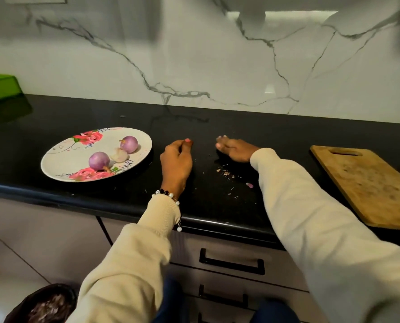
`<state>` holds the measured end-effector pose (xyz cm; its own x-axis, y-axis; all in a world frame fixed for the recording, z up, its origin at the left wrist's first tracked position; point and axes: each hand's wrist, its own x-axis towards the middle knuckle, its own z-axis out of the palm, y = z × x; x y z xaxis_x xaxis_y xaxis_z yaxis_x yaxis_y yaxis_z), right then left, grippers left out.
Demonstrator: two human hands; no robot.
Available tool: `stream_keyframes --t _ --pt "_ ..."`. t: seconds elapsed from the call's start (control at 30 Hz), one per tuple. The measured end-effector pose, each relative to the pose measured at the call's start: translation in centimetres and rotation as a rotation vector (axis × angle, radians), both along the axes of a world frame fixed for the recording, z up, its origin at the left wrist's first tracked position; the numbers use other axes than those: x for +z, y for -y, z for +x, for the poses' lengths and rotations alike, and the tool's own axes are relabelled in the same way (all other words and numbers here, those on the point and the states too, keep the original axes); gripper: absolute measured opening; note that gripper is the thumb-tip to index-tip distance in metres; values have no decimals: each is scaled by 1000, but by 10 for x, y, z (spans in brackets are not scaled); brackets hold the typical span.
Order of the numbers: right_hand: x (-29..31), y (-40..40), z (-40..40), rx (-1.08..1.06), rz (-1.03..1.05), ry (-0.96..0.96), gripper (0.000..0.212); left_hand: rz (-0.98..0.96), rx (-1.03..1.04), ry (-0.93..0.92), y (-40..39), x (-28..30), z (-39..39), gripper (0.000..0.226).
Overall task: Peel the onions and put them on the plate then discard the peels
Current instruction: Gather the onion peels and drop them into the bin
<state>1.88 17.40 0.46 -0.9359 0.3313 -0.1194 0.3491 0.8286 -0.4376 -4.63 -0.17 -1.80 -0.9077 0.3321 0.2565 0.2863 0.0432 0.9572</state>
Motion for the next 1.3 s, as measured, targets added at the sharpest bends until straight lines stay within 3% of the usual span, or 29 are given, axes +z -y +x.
stream_keyframes --t 0.13,0.2,0.3,0.37,0.4,0.47,0.53,0.6,0.67,0.73,0.8,0.9,1.03,1.1,1.2,1.23,1.3 --pt "1 16 36 263 -198 -8 46 -100 -18 -88 -1 -1 1 31" --pt "6 11 58 291 -309 -130 39 -129 -51 -116 -1 1 2 29" --pt "5 -17 70 -49 -266 -351 38 -180 -110 -140 0 4 4 26" --pt "3 -28 67 -285 -79 -185 49 -218 -131 -187 0 4 4 33" --pt "0 -27 67 -304 1 -51 54 -228 -140 -199 0 5 4 36" --pt "-1 -10 65 -169 73 97 59 -222 -143 -201 -1 4 2 36" --pt "-1 15 64 36 -74 88 57 -181 -121 -162 -1 2 -2 30" --pt "-2 27 61 195 -282 23 52 -129 -107 -106 -2 -1 -6 32" --pt "2 23 54 135 -415 -173 46 -102 -111 -79 -2 -4 -8 34" --pt "5 7 41 -78 -375 -336 45 -101 -128 -65 -2 -4 -9 32" --pt "3 0 32 -154 -185 -226 50 -110 -139 -56 -3 -3 -9 32" --pt "-6 13 21 -10 22 -4 53 -99 -136 -61 -3 -4 -10 32" --pt "-7 41 45 273 -59 32 51 -121 -157 -82 -3 -5 -9 32" --pt "-9 46 68 339 -218 -13 45 -146 -179 -108 -1 -3 -6 34" --pt "1 41 97 102 -381 -274 40 -178 -258 -117 1 0 0 32" --pt "3 37 102 -24 -325 -322 41 -206 -283 -140 3 1 5 33" --pt "2 38 101 -227 -147 -220 47 -291 -316 -222 5 4 13 32"
